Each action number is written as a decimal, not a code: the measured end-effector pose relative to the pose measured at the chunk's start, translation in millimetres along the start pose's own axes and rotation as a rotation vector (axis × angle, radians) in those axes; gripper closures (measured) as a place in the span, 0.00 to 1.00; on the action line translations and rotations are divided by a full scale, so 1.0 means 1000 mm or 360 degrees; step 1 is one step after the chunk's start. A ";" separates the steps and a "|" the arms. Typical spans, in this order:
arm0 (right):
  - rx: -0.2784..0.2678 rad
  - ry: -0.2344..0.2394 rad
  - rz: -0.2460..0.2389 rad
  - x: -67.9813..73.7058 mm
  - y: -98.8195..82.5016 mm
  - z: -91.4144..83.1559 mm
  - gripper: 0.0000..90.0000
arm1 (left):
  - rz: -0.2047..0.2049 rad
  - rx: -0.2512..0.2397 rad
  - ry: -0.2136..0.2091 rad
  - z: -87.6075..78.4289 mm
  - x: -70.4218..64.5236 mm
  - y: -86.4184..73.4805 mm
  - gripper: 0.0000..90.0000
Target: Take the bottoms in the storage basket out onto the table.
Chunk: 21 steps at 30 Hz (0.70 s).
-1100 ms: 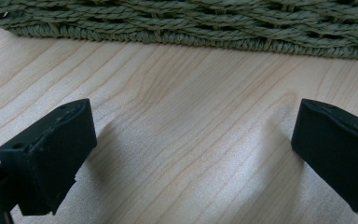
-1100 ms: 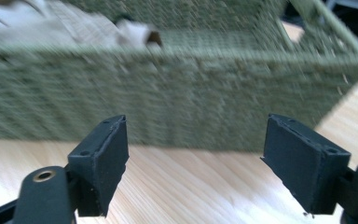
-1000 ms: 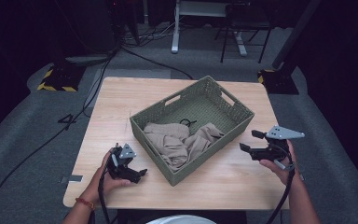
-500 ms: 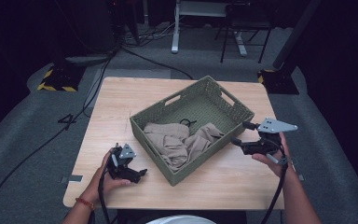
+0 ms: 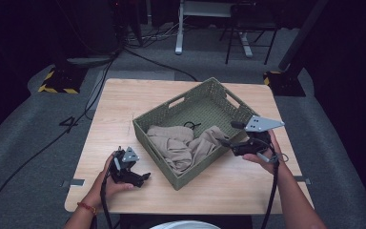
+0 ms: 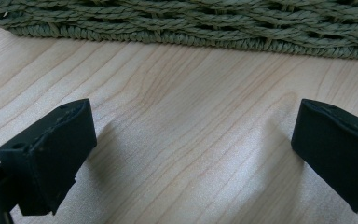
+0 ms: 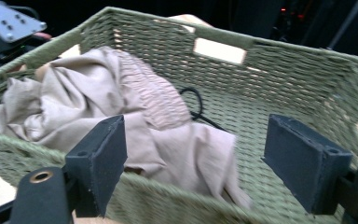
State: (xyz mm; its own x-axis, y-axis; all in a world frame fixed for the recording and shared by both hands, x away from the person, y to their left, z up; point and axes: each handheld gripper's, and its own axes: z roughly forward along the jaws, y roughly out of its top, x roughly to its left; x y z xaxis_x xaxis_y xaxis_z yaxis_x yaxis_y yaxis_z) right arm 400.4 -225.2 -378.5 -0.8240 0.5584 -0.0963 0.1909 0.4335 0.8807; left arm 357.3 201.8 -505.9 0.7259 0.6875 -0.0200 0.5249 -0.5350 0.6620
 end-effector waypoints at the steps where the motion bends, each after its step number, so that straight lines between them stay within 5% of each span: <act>1: 0.0004 0.0018 -0.0018 0.002 0.002 0.003 0.24 | 0.0000 0.0001 0.0001 0.000 0.000 0.000 0.00; 12: 0.0071 0.0212 -0.0173 0.029 0.030 0.035 0.24 | -0.0006 0.0000 0.0002 0.000 0.000 0.000 0.00; 21: 0.0218 0.0444 -0.0345 0.054 0.052 0.073 0.23 | -0.0006 0.0000 0.0002 0.000 0.000 0.000 0.00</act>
State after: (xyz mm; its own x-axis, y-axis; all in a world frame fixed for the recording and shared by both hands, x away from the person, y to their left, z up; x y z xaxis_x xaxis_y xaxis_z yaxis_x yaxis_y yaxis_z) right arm 405.1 -121.2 -371.5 -0.9630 0.2377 -0.1269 0.0505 0.6217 0.7816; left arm 357.2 201.4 -505.9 0.7234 0.6901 -0.0212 0.5276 -0.5327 0.6617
